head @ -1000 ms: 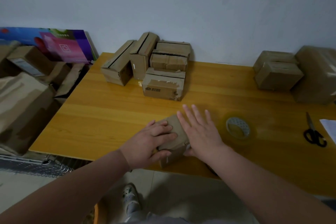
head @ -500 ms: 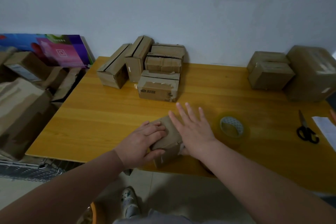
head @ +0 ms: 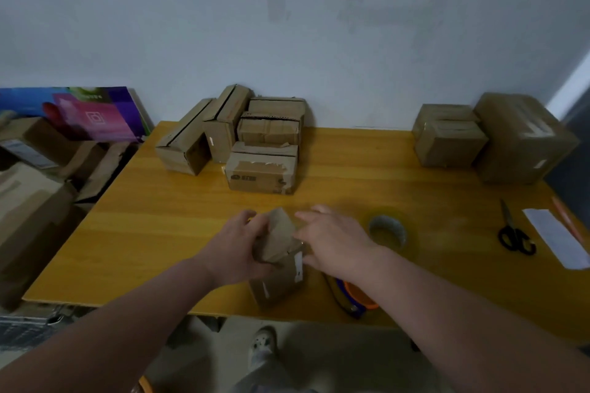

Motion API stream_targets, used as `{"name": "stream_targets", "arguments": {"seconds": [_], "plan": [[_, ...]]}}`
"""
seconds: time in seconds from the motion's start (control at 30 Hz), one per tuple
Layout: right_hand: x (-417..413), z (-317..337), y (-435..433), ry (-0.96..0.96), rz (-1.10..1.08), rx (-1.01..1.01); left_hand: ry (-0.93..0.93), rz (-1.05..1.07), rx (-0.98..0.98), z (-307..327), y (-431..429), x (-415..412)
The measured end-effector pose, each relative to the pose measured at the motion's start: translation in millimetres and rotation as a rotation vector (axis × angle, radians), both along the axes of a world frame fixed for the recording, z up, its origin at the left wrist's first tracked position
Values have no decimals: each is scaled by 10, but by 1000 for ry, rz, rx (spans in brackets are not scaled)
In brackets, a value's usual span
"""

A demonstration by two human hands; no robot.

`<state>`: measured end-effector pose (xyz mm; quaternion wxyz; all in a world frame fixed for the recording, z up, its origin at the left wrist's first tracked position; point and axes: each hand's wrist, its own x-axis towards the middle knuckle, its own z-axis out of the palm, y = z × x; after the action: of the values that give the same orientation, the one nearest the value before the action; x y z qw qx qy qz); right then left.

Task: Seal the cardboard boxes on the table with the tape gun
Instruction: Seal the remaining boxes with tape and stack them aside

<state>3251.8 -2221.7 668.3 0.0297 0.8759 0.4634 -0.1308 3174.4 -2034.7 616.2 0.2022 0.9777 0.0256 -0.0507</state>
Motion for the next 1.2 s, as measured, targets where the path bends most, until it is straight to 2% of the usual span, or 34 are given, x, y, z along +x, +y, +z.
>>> {"name": "stream_targets", "arguments": {"seconds": [0.1, 0.23, 0.43, 0.63, 0.77, 0.9, 1.0, 1.2], "plan": [[189, 99, -100, 58, -151, 25, 61, 76, 53, 196, -75, 230], [545, 233, -325, 57, -358, 161, -34, 113, 22, 522, -110, 667], [1219, 384, -562, 36, -386, 265, -60, -106, -122, 756, -353, 1572], [1999, 228, -777, -18, -435, 328, -73, -219, -305, 574, -751, 2509], [2471, 76, -958, -103, -485, 190, -48, -324, -208, 374, -941, 3021], [2792, -120, -1119, -249, -508, -98, 9, -319, -70, 218, -1005, 3389], [2940, -240, -1246, -250, -514, -263, 10, -285, -1, 168, -972, 3580], [3114, -405, -1322, -290, -501, -436, -5, -282, 42, 76, -881, 3779]]}}
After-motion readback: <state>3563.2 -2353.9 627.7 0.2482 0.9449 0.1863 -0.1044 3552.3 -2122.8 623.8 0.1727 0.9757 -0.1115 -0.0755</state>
